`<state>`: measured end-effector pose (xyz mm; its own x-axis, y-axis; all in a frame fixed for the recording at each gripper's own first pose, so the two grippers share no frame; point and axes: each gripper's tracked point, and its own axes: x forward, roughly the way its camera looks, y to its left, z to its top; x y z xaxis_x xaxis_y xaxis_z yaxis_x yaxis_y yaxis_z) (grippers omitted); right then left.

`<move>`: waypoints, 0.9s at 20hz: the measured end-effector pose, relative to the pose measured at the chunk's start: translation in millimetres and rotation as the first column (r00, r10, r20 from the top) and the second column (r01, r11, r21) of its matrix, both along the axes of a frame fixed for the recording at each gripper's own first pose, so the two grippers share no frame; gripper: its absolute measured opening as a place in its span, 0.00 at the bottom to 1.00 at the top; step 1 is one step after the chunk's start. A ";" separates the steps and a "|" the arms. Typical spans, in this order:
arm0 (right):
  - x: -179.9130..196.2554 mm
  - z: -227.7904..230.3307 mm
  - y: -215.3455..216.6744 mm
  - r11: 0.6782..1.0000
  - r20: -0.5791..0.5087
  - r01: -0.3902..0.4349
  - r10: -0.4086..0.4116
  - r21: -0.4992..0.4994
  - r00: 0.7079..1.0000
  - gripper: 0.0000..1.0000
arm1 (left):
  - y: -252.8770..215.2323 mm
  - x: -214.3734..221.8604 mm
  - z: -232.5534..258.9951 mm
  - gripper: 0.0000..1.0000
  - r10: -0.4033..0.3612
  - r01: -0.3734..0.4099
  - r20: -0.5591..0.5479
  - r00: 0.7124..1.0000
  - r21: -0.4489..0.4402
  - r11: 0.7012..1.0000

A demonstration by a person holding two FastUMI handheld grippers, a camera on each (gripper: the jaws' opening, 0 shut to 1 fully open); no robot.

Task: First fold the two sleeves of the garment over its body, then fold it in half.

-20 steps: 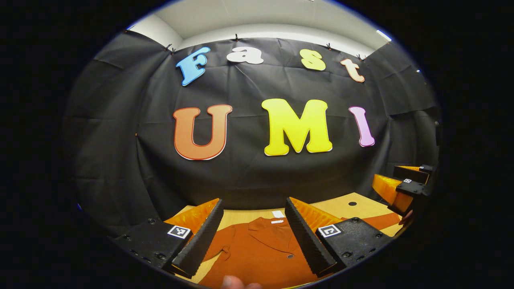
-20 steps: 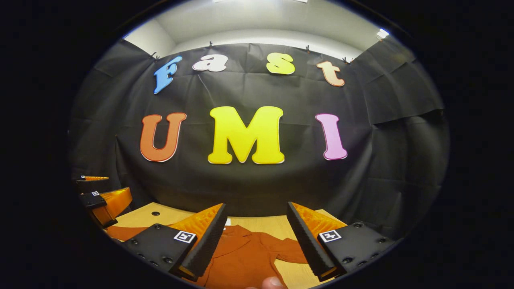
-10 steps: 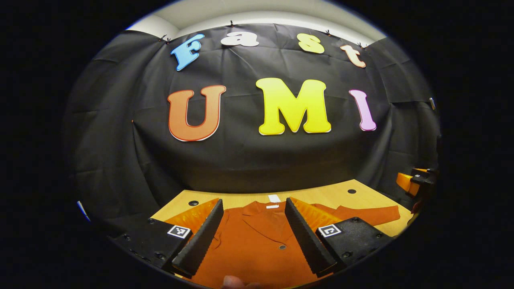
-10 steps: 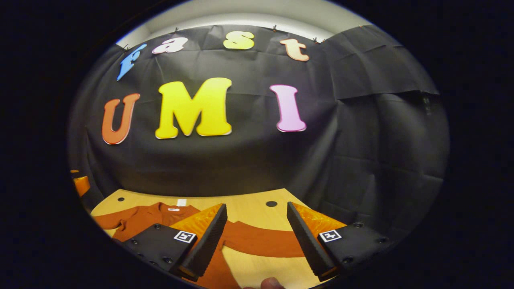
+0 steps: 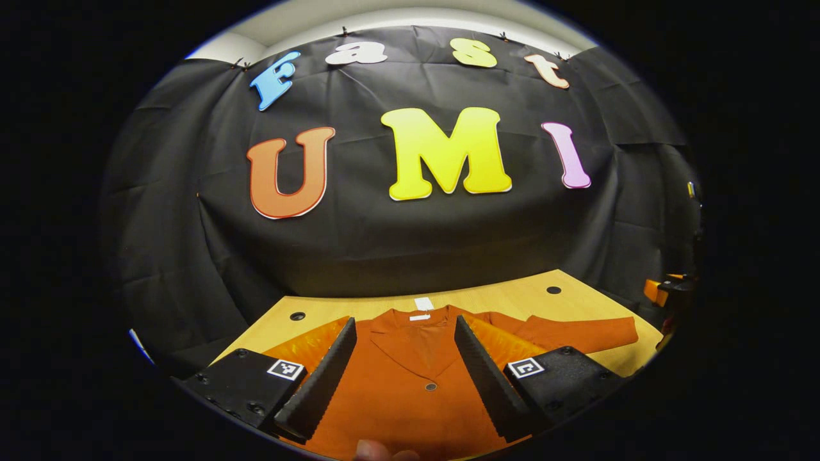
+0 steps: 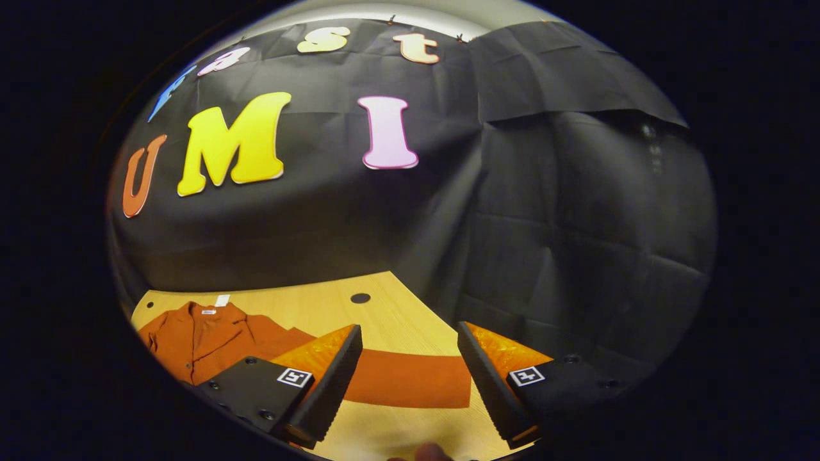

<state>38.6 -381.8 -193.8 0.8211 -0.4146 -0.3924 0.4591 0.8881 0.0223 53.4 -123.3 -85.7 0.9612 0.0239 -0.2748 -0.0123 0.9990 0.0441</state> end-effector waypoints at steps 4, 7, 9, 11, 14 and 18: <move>-0.8 -59.6 -20.2 0.997 -0.114 0.025 -0.017 0.070 0.993 0.95 | -16.9 2.1 -3.0 0.99 -0.005 0.006 -0.029 1.000 0.027 1.000; -2.5 -100.5 -33.1 0.991 -0.189 0.059 -0.036 0.121 0.981 0.95 | -19.1 -0.1 -2.4 0.99 0.011 -0.009 -0.038 0.999 0.049 0.999; -2.8 -127.2 -36.9 0.986 -0.256 0.082 -0.042 0.148 0.966 0.95 | -18.1 -3.7 -2.4 0.99 0.027 -0.024 -0.048 0.998 0.060 0.998; -9.0 -147.3 -40.2 0.979 -0.322 0.106 -0.044 0.176 0.946 0.96 | -15.4 -6.3 -0.3 0.99 0.031 -0.027 -0.048 0.998 0.074 0.997; -12.0 -170.8 -43.8 0.975 -0.376 0.139 -0.064 0.174 0.925 0.97 | -7.2 -6.5 -2.1 0.99 0.035 -0.030 -0.057 0.998 0.088 0.996; -14.4 -178.4 -40.3 0.980 -0.403 0.118 -0.044 0.159 0.914 0.96 | 3.6 -4.6 -4.5 0.99 0.041 -0.035 -0.061 0.997 0.094 0.995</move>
<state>24.2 -422.1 -372.2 0.5496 -0.3672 -0.7504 0.5328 0.8459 -0.0237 48.8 -119.7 -90.2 0.9399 0.0885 -0.3299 -0.0447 0.9894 0.1382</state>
